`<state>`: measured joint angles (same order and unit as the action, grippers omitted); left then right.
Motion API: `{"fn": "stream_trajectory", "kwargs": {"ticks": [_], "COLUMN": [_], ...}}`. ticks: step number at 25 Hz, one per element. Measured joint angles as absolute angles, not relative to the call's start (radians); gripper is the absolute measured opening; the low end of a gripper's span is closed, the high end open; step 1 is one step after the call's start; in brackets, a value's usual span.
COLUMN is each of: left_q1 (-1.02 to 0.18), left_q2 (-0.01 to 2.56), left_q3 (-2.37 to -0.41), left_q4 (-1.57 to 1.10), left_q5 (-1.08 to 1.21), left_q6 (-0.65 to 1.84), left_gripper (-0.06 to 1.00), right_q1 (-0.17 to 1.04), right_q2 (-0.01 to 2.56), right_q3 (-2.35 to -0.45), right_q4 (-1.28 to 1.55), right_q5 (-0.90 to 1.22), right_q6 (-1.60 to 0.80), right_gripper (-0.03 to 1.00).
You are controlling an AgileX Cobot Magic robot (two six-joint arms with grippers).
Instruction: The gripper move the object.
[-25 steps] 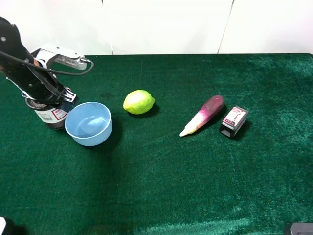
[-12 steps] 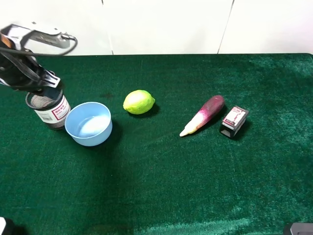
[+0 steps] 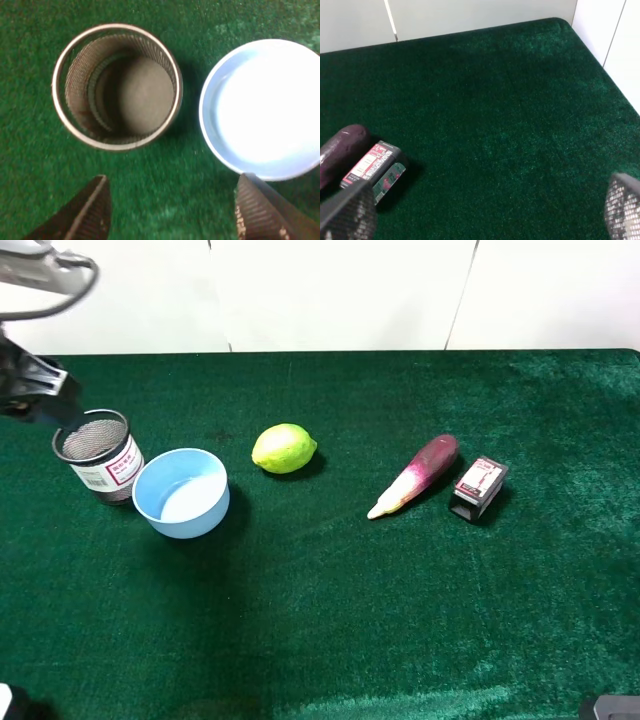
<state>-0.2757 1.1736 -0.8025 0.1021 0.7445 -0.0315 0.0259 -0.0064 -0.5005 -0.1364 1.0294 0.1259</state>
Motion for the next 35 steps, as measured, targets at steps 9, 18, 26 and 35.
{"fn": "stream_trajectory", "kwargs": {"ticks": [9,18,26,35], "left_q1": [-0.276,-0.276,-0.276,-0.276], "left_q2": [0.982,0.726,0.524,0.320], "left_q3": [-0.803,-0.803,-0.802,-0.802], "left_q4": [0.101,0.079,0.069,0.058], "left_q5": [0.941,1.065,1.163,1.164], "left_q6": [-0.032,-0.099,-0.166,-0.142], "left_gripper": [0.56,0.85,0.99,0.99], "right_q1": [0.026,0.026,0.026,0.026], "right_q2": [-0.006,-0.006,-0.006,-0.006], "right_q3": [-0.501,-0.501,-0.501,-0.501], "right_q4": [-0.136,-0.136,-0.136,-0.136], "right_q5": [1.029,1.029,1.029,1.029], "right_q6": [0.126,0.126,0.126,0.126], "right_gripper": [0.70,0.70,0.70,0.70]}}
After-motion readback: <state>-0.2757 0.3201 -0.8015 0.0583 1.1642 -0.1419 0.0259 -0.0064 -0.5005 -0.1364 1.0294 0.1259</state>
